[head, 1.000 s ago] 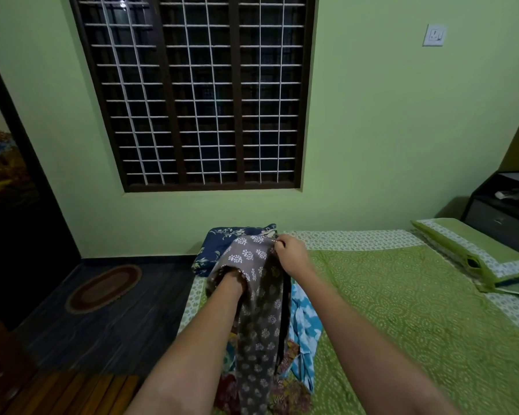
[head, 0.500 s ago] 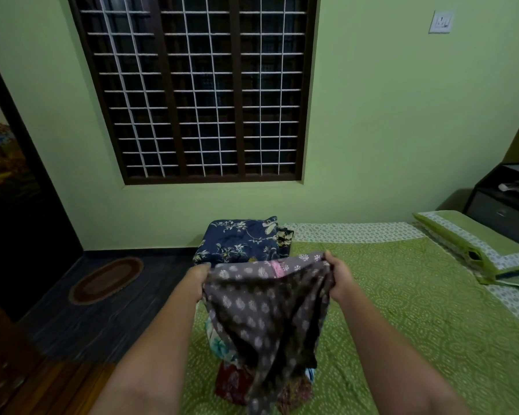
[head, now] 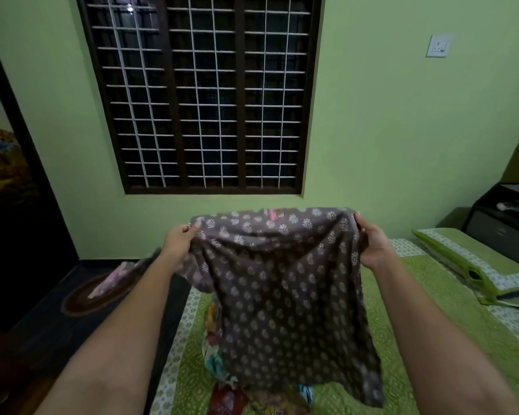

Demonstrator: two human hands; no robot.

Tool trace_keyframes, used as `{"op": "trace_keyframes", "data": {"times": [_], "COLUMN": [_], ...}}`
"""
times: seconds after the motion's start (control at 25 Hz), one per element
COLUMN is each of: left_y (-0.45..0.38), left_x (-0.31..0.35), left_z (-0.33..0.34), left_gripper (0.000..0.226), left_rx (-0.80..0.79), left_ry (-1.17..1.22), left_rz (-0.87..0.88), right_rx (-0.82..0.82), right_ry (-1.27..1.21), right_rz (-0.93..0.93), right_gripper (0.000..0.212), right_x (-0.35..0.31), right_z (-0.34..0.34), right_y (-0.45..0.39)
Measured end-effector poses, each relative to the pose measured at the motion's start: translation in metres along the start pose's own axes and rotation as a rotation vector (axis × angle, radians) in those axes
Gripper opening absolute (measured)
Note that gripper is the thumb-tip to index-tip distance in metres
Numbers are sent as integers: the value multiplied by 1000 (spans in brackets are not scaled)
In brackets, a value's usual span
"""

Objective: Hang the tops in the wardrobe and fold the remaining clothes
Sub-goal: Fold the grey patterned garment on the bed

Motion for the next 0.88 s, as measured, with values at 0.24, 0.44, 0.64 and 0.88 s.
{"op": "trace_keyframes", "data": {"times": [0.24, 0.44, 0.64, 0.88], "left_y": [11, 2, 4, 3], "left_x": [32, -24, -24, 13], "left_z": [-25, -35, -48, -47], "left_gripper": [31, 29, 23, 26], "left_rx": [247, 155, 180, 207], "left_ry": [-425, -428, 43, -423], "left_rz": [190, -106, -33, 178], "right_rx": [144, 235, 259, 348], "right_ry": [344, 541, 667, 1052], "right_rz": [-53, -63, -265, -321], "right_gripper": [24, 9, 15, 10], "right_x": [19, 41, 11, -20], "right_z": [-30, -50, -37, -13], "right_y": [-25, -23, -16, -16]}}
Point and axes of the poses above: each hand's wrist, its own y-axis away from the middle knuckle, its own z-axis out of the palm, x = y × z, the point moved 10 cm from there along -y, towards the middle knuckle, and after that the axes turned 9 degrees about y, right-handed, at the moved point
